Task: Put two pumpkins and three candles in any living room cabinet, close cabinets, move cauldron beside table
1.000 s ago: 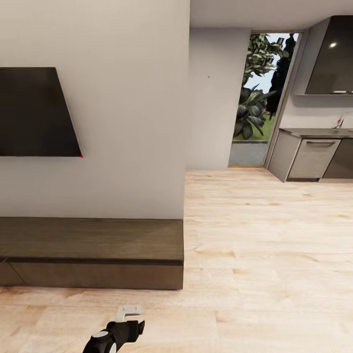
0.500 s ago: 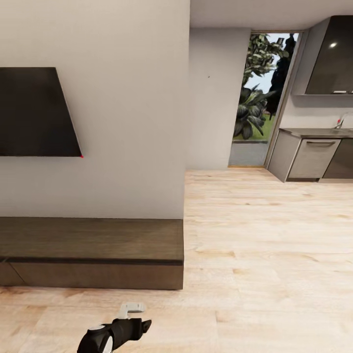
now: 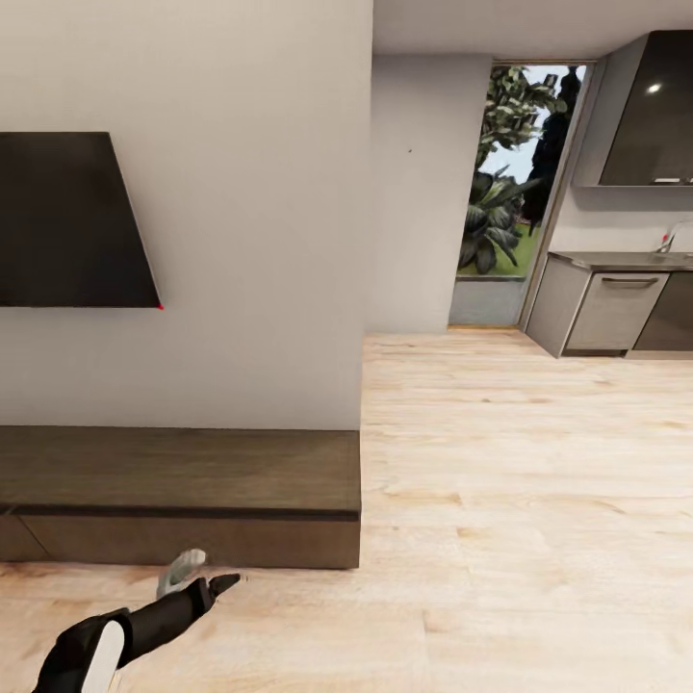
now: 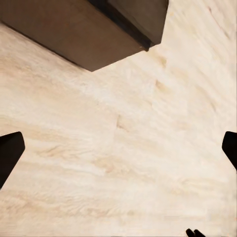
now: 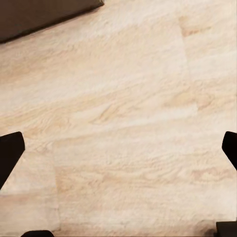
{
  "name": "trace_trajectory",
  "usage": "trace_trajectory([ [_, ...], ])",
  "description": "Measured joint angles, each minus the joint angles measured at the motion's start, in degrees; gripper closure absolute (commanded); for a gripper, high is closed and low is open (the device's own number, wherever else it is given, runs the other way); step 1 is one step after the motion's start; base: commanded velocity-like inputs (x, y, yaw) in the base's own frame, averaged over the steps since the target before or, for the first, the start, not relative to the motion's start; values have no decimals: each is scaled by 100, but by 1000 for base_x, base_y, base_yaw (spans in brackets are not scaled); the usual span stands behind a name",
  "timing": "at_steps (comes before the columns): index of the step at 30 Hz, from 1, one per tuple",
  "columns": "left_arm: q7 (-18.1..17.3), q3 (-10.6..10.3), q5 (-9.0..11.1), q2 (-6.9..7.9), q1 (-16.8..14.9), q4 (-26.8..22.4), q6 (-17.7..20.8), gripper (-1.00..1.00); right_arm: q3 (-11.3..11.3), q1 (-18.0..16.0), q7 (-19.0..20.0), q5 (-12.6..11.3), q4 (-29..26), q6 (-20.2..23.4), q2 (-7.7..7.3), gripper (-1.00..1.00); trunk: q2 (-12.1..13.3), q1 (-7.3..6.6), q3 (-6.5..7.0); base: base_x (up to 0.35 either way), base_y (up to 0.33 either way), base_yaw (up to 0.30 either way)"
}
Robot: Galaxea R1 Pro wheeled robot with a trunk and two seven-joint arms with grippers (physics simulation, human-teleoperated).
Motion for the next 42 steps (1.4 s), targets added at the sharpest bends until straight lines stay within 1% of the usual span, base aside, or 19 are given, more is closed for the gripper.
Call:
trace_trajectory([
  [1, 1, 88, 77, 21, -9, 49, 16, -100, -17, -16, 9, -70, -42, 0, -1, -100, 0, 0, 0, 0, 0, 0],
  [3, 15, 297, 243, 77, -31, 175, 0, -100, -87, -69, 28, -418, -293, 5, -2, -100, 0, 0, 0, 0, 0, 0],
  [4, 17, 330, 270, 86, -34, 196, -12, -100, -102, -78, 30, -519, -364, 6, -2, -100, 0, 0, 0, 0, 0, 0],
  [6, 22, 408, 327, 101, -41, 247, -92, -100, -137, -104, 42, -890, -608, 9, -3, -100, 0, 0, 0, 0, 0, 0],
  [7, 25, 432, 342, 100, -43, 266, -143, -100, -144, -110, 48, -1011, -721, 9, -3, -100, -39, 21, -17, 0, 0, 0],
  [11, 33, 476, 371, 92, -47, 296, -285, -100, -131, -119, 98, -1196, -1067, 11, -19, -100, -199, 109, -89, 0, 0, 0],
  [12, 33, 479, 373, 91, -47, 298, -294, -100, -126, -120, 122, -1208, -1136, 12, -20, -100, -239, 131, -107, 0, 0, 0],
  [14, 37, 486, 395, 73, -48, 302, -320, -100, -110, -117, 244, -1235, -1456, 26, -25, -100, -319, 175, -143, 0, 0, 0],
  [16, 58, 489, 425, 31, -47, 310, -367, -100, -104, -109, 405, -1247, -1763, 78, -24, -100, -400, 219, -179, 0, 0, 0],
  [17, 69, 490, 430, 17, -47, 317, -393, -100, -105, -108, 449, -1248, -1819, 91, -23, -100, -440, 241, -197, 0, 0, 0],
  [19, 173, 494, 451, -41, -46, 352, -612, -100, -128, -117, 647, -1246, -1972, 123, -23, -100, -520, 285, -233, 0, 0, 0],
  [23, 435, 492, 487, -121, -46, 553, -1013, -100, -156, -135, 761, -1228, -2038, 125, -21, -100, -680, 373, -305, 0, 0, 0],
  [25, 476, 492, 563, -132, -46, 614, -1145, -100, -159, -137, 775, -1219, -2045, 123, -26, -100, -761, 417, -341, 0, 0, 0],
  [27, 507, 487, 695, -136, -46, 658, -1254, -100, -163, -138, 791, -1212, -2049, 126, -53, -100, -841, 461, -377, 0, 0, 0],
  [30, 548, 484, 784, -135, -48, 690, -1312, -100, -165, -139, 793, -1230, -2063, 133, -149, -100, -961, 526, -430, 0, 0, 0],
  [33, 580, 483, 814, -139, -49, 703, -1337, -100, -163, -139, 799, -1246, -2148, 137, -187, -100, -1081, 592, -484, 0, 0, 0],
  [39, 595, 483, 832, -136, -47, 705, -1376, -100, -162, -139, 808, -1258, -2236, 148, -204, -100, -1322, 724, -592, 0, 0, 0],
  [42, 597, 483, 830, -138, -48, 705, -1381, -100, -162, -139, 806, -1259, -2248, 145, -175, -100, -1442, 790, -646, 0, 0, 0],
])
